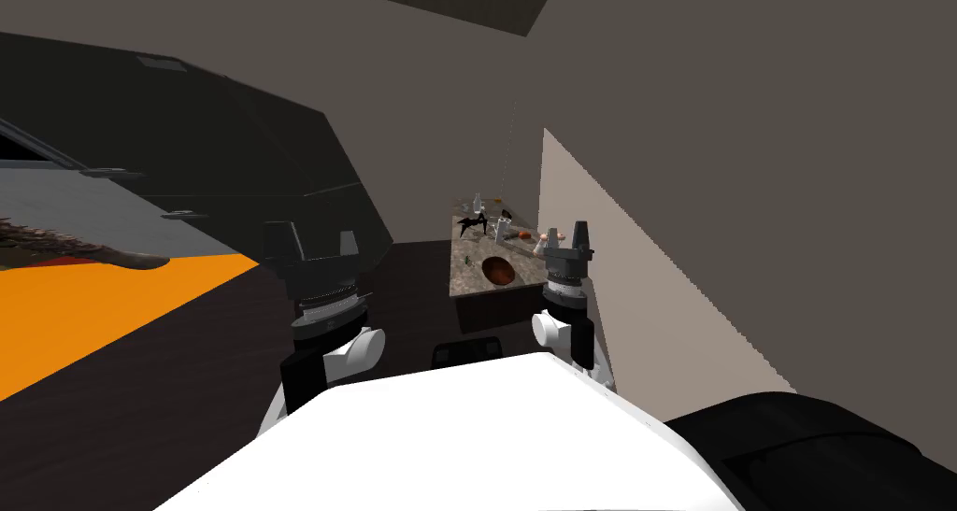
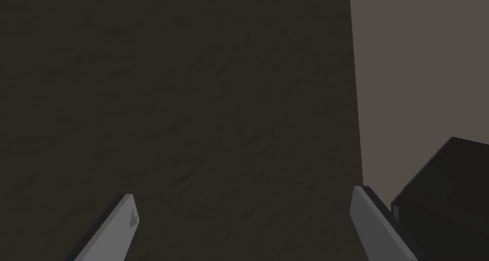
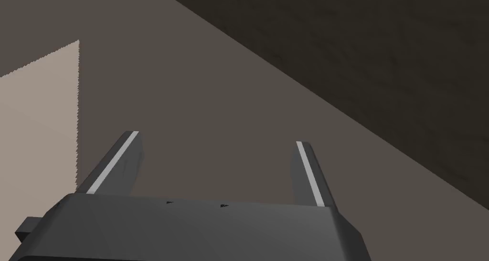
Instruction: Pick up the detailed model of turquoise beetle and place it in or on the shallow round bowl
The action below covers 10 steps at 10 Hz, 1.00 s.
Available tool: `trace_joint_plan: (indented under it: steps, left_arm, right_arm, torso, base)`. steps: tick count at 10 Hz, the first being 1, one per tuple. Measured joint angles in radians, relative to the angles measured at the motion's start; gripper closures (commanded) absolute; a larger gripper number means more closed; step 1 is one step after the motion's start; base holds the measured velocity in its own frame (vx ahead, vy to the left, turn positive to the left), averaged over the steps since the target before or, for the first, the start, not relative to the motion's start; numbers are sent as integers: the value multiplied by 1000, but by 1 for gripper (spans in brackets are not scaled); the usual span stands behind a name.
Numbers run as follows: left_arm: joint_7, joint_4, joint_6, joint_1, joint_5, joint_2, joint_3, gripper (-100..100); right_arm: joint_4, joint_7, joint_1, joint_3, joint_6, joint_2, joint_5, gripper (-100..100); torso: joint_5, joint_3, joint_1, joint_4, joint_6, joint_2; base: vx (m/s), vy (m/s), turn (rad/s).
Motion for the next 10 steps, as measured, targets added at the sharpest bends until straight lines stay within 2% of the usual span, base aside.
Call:
trace_joint_plan:
  steps: [2,5,10]
  left_arm:
    - [0,0,0,0,0,0,0,0]
    - [0,0,0,0,0,0,0,0]
    - [0,0,0,0,0,0,0,0]
  right_arm:
    - [7,8,0,-6,11,-38,10,-100]
    - [40,42,8,-11,25,-95,44,-100]
    - [119,125,11,-47,92,-166,120,-100]
  torso:
    - [1,1,3,0,0,1]
    - [2,1,8,0,0,2]
    - [3,4,13,1,0,6]
  base:
    - [-19,72,-30]
    - [-36,128,-56]
    - [-87,187,-77]
